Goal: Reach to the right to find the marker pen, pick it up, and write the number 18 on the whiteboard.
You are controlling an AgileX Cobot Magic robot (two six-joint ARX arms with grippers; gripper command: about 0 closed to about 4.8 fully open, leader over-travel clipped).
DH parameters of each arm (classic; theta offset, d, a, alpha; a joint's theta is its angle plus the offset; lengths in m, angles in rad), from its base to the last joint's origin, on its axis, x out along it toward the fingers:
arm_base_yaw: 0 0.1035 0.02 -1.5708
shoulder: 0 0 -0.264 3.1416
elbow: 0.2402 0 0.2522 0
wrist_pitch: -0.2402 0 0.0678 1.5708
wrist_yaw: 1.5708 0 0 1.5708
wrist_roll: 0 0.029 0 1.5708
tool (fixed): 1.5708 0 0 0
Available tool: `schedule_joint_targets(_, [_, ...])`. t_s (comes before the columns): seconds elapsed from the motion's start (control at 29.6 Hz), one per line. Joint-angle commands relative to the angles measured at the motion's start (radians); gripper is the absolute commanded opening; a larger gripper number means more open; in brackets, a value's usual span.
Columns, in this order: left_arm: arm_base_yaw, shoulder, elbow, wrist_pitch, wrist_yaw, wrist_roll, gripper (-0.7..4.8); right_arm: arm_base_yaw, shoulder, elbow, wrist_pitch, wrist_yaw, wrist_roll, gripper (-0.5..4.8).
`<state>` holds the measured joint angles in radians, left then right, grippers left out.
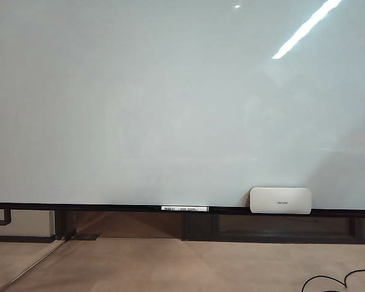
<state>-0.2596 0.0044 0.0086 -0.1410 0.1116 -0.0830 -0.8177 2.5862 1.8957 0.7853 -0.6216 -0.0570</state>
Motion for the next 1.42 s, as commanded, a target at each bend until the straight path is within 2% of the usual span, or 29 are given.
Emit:
schedule_joint_targets(0.03, [0.0,0.002,0.0,0.008,-0.003,-0.003,-0.05,0.003,-0.007,0.006,0.032,0.001,0.001,1.48])
schedule_joint_targets(0.13, [0.0,0.002,0.0,0.008,-0.003,-0.003,-0.05,0.003,-0.007,0.006,0.034,0.002,0.001,1.33])
schedule_joint_targets(0.3, [0.0,0.002,0.0,0.008,-0.003,-0.002,-0.05,0.003,-0.007,0.006,0.026,0.002,0.001,-0.01])
schedule_joint_targets(0.47, [-0.001,0.002,0.0,0.008,0.006,-0.003,-0.05,0.003,-0.015,0.005,0.027,0.004,0.042,-0.02])
schedule_joint_targets(0.67, [-0.001,0.002,0.001,0.031,0.06,-0.003,-0.05,-0.001,-0.088,-0.03,0.014,0.085,0.083,-0.02])
schedule_joint_targets(0.81, [-0.001,0.002,0.001,0.031,0.103,-0.003,-0.05,-0.013,-0.203,-0.076,-0.117,0.11,0.075,-0.02])
schedule_joint_targets(1.01, [-0.002,0.002,0.006,0.045,0.127,-0.052,-0.05,-0.053,-0.437,-0.245,-0.254,0.176,0.03,-0.02])
schedule_joint_targets(1.15, [-0.002,0.002,0.025,0.053,0.134,-0.044,-0.05,-0.064,-0.579,-0.356,-0.335,0.179,0.031,-0.02])
schedule_joint_targets(1.25, [-0.002,0.002,0.056,0.053,0.132,-0.049,-0.05,-0.059,-0.731,-0.503,-0.363,0.183,0.032,-0.02])
schedule_joint_targets(1.35, [-0.002,0.002,0.083,0.054,0.136,-0.05,-0.05,-0.047,-0.849,-0.607,-0.404,0.186,0.085,-0.02])
schedule_joint_targets(1.42, [-0.002,0.002,0.091,0.064,0.162,-0.084,-0.05,-0.021,-0.931,-0.685,-0.444,0.186,0.114,-0.02])
